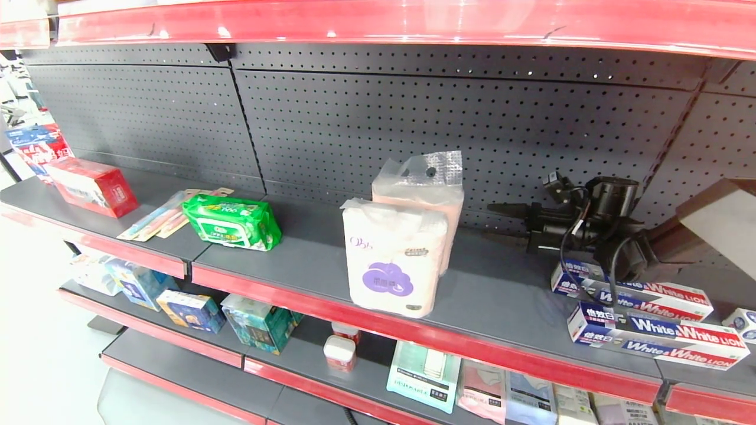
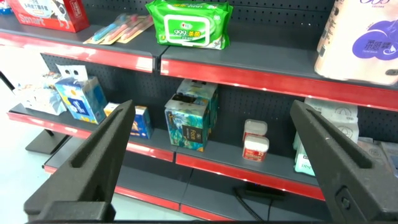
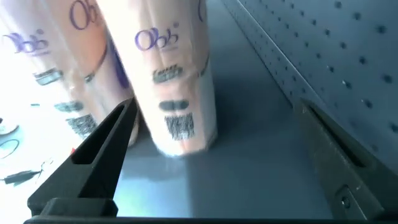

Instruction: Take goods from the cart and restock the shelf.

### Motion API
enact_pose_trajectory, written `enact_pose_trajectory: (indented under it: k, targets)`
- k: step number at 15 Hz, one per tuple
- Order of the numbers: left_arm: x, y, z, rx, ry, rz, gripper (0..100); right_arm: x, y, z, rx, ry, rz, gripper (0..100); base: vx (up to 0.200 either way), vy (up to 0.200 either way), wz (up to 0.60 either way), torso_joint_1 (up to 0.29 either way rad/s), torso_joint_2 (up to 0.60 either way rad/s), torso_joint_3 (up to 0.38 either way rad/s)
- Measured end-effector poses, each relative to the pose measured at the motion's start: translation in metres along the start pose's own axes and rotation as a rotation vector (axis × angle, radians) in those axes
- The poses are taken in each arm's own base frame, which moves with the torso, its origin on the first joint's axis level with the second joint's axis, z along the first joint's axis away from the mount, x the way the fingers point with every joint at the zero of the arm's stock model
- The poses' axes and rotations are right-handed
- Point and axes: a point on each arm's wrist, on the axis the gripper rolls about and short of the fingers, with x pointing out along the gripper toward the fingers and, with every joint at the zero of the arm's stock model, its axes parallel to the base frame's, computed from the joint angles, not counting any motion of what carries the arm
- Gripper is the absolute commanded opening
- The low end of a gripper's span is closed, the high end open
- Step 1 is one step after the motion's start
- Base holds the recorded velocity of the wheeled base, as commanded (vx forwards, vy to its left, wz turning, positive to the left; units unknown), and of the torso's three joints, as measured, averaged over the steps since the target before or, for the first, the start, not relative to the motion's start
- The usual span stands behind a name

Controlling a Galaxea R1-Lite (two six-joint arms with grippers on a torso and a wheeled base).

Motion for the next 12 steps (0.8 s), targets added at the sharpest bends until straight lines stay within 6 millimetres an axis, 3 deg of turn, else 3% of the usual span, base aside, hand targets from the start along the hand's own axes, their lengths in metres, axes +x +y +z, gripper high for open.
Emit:
enact_pose_trajectory:
  k: [6, 12]
  targets:
    - [0.0, 0.0, 0.0, 0.0, 0.0, 0.0, 100, -0.032, 0.021, 0.01, 0.043, 0.034, -0.111, 100, 0.0, 0.0, 0.0, 0.0, 0.0, 0.0]
    - [0.0, 0.0, 0.0, 0.0, 0.0, 0.0, 100, -0.068, 0.075, 0.025, 0.105, 0.114, -0.321, 100, 0.0, 0.0, 0.0, 0.0, 0.0, 0.0]
